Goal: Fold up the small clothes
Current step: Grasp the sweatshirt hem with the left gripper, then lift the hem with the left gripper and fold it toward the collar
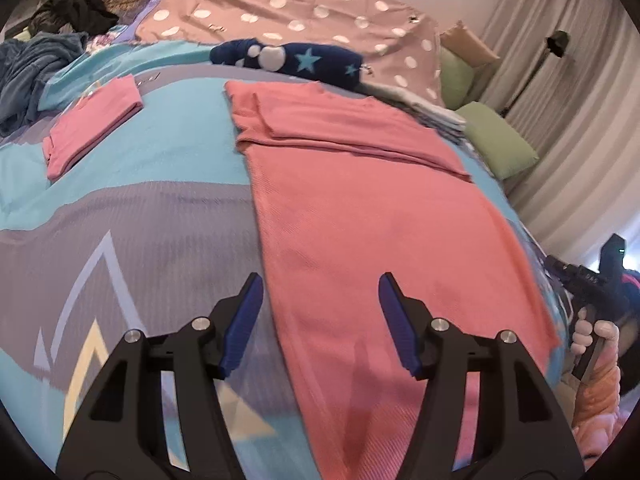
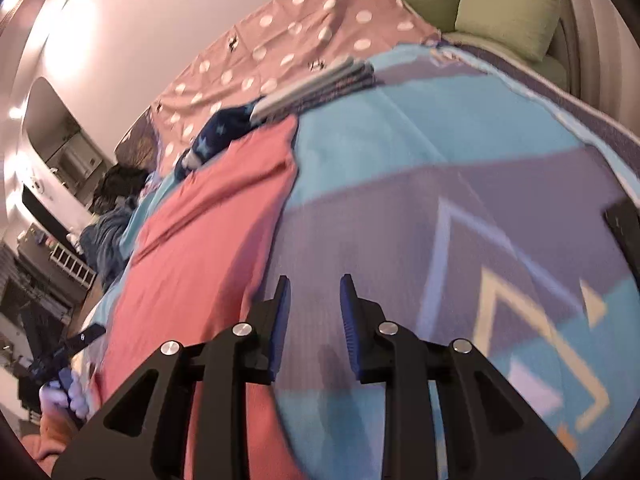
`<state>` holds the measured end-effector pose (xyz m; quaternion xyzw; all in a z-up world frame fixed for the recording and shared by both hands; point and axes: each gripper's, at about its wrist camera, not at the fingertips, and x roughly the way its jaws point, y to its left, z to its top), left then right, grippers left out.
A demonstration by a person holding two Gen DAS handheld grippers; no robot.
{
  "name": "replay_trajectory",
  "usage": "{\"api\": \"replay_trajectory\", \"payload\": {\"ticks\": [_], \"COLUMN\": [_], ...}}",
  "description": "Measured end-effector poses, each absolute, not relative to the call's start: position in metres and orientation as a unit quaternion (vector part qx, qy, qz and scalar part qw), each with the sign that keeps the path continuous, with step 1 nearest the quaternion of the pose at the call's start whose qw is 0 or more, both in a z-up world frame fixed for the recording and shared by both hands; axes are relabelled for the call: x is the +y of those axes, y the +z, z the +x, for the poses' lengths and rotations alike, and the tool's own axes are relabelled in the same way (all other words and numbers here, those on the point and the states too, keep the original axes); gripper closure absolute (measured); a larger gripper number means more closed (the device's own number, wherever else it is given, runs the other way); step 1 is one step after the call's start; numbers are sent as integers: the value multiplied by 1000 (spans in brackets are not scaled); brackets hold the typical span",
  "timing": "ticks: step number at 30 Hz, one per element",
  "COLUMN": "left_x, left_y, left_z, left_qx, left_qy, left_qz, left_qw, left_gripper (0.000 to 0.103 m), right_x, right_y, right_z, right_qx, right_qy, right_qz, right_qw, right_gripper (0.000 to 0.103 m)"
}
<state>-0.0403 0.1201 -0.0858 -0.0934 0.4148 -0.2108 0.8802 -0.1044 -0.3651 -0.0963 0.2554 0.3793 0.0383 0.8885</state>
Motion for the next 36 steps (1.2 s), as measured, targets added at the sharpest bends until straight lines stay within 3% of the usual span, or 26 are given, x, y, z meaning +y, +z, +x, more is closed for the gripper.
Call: {"api": "replay_trajectory", "payload": {"ticks": [5, 10, 26, 28, 29, 30, 36], "left_x": [115, 111, 99, 98, 99, 99, 120], "left_y": [-87, -99, -107, -107, -106, -106, -68], "left_z": [-80, -108, -121, -118, -117, -115, -127], "left_qx": [416, 427, 408, 405, 404, 408, 361], "left_qy": [-242, -259, -275, -280, -286, -290, -323], "left_qz": [-79, -72, -16, -12, -13, -15, -87], "left_qw": [873, 863, 870, 871, 869, 866, 870], "left_gripper": [42, 40, 38, 44, 76, 98, 98], "right_x": [-356, -351, -333, -332, -333, -336, -363], "right_y": [-116, -123, -131, -131, -134, -136, -104], "right_z": [-150, -192, -196, -193, -190, -189, -211], "right_qx": [397, 366, 372, 369, 376, 376, 307], "right_qy": [42, 73, 98, 84, 76, 71, 56], "right_qz": [281, 336, 355, 360, 369, 380, 431], "right_qw": [873, 865, 852, 853, 847, 842, 846], "right_gripper": [66, 51, 38, 58, 94, 99, 99]}}
